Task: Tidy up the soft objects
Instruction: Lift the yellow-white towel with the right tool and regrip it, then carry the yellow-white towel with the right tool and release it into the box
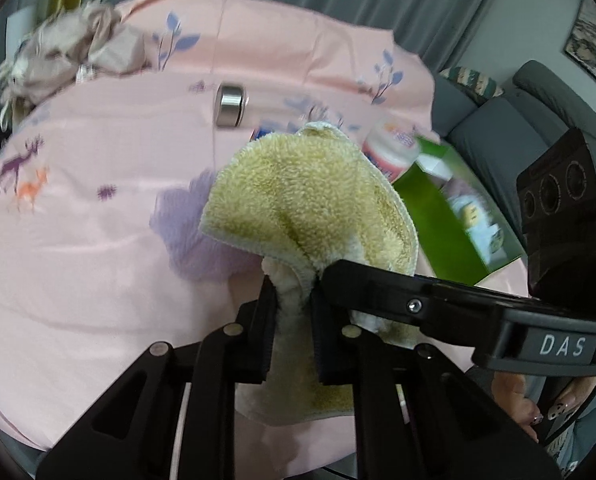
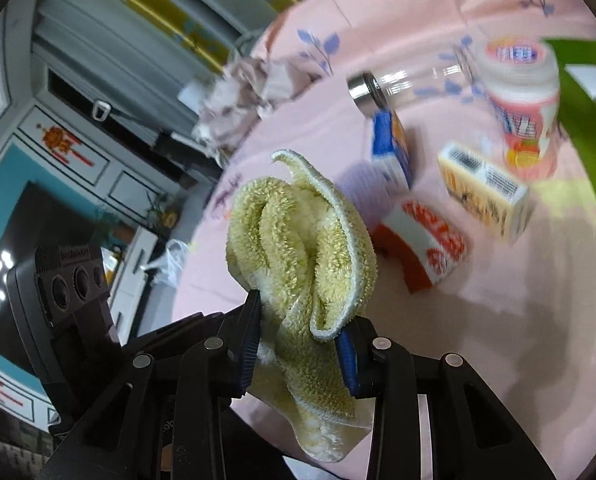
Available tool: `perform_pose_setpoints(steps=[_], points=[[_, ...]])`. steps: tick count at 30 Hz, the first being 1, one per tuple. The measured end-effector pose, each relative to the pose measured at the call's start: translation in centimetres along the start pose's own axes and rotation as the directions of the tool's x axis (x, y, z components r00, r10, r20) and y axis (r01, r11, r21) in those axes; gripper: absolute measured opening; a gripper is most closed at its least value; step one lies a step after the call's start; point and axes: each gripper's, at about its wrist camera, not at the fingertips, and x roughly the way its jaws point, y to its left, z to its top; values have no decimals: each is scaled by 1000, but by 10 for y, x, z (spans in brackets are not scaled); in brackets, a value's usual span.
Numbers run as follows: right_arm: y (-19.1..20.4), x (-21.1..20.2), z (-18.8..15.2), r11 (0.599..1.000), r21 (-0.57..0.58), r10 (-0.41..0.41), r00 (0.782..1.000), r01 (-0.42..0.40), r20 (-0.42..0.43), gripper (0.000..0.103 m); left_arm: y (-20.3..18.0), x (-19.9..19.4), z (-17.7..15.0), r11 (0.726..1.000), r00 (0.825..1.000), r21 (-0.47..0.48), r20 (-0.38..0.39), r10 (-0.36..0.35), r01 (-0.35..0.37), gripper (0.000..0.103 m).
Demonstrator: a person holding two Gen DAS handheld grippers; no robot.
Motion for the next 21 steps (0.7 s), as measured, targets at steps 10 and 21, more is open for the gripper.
perform_pose_setpoints(steps=[10, 21], points=[[15, -50, 14, 999, -35, -3, 991, 7, 136, 36, -34, -26, 24, 995, 995, 96, 95, -29, 20, 12], [-1, -106, 36, 998, -17, -51, 956, 59, 288, 37, -88, -19, 60, 977, 985, 206, 144, -93, 62, 12]])
